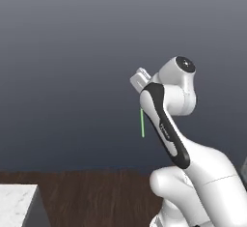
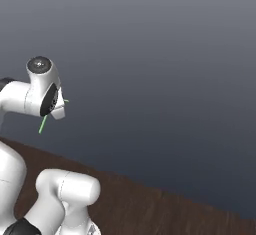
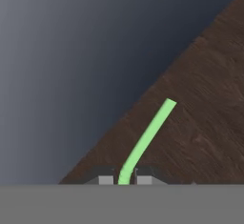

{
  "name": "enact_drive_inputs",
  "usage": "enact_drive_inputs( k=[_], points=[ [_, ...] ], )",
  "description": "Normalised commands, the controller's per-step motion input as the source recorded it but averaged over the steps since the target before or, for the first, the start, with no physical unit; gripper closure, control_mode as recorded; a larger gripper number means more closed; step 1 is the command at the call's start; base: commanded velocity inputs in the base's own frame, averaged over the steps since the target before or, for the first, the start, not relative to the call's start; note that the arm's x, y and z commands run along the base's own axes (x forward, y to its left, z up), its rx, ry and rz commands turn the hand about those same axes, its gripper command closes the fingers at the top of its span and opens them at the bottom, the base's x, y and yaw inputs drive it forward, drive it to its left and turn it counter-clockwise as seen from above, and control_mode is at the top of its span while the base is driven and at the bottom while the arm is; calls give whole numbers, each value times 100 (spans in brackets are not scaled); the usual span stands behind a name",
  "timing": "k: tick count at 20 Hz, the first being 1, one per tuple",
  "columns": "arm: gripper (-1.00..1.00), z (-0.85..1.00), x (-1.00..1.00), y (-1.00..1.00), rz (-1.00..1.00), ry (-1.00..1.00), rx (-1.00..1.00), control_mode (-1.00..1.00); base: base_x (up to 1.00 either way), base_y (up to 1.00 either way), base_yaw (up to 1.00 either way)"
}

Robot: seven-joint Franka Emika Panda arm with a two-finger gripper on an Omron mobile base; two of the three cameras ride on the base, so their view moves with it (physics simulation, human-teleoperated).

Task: Take a straw from the drawer in front and place it inside the glass cup on the dining counter.

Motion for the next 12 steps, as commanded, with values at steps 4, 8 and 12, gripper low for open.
enact_drive_inputs(
  k=[4,8,12],
  points=[
    [100,0,0,0,0,0,0,100,100,-8,65],
    [100,0,0,0,0,0,0,100,100,-12,71],
    [100,0,0,0,0,0,0,100,94,-29,74]
  ],
)
